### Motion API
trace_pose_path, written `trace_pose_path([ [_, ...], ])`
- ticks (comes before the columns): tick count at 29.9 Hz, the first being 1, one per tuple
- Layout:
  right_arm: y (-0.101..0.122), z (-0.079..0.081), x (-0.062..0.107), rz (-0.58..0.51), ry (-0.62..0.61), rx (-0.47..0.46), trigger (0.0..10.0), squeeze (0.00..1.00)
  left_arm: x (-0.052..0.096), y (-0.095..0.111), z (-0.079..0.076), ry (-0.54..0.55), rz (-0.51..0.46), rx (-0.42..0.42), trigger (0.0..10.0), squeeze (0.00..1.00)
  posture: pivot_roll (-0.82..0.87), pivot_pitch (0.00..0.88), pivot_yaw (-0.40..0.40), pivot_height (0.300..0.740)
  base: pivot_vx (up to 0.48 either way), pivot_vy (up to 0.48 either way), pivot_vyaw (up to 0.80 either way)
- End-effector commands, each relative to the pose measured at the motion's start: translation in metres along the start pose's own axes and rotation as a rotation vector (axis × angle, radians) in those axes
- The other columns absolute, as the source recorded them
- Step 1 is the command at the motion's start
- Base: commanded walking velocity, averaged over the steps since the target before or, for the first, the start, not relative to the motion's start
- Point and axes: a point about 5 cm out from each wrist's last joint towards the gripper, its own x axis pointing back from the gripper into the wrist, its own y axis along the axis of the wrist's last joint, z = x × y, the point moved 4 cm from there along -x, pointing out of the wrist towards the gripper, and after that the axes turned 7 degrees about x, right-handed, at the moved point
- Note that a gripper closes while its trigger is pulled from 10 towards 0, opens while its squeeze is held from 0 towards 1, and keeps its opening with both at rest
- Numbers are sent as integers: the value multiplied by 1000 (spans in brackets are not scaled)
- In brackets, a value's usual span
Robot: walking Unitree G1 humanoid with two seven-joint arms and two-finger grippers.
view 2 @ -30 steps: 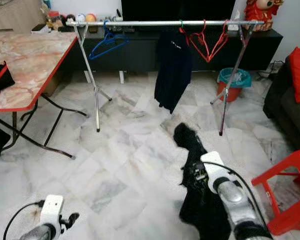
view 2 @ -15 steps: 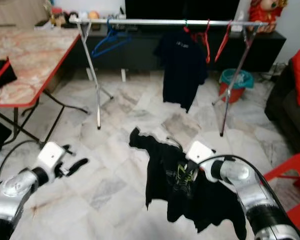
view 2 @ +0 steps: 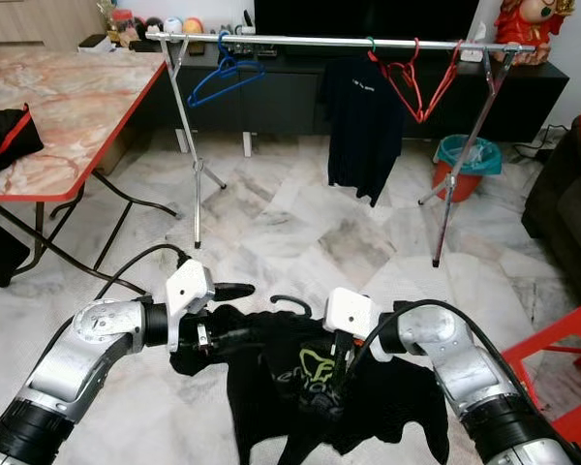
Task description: Hang hanger
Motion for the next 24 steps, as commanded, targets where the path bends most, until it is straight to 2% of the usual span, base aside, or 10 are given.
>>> trace_pose_path([
  [1, 12, -2, -1, -20, -1, 34, 10000, 0, 3, 14, -7, -61, 5, -4, 10000, 0, -92, 0, -11, 740, 0, 0, 0],
  [4, 19, -1, -2, -32, 11, 48, 10000, 0, 6, 13, -13, -99, 37, 1, 10000, 0, -88, 0, -11, 740, 0, 0, 0],
  [8, 31, -1, -3, -61, 32, 74, 10000, 0, 7, 11, -11, -81, 80, -23, 10000, 0, -88, 0, -12, 740, 0, 0, 0],
  [14, 37, 6, -6, -77, 68, 85, 10000, 0, 0, 20, -2, -2, 18, -6, 10000, 0, -87, 0, -14, 740, 0, 0, 0],
  [24, 42, 14, -8, -90, 107, 79, 10000, 0, -4, 22, -10, -42, 2, 36, 10000, 0, -91, 0, -15, 740, 0, 0, 0],
])
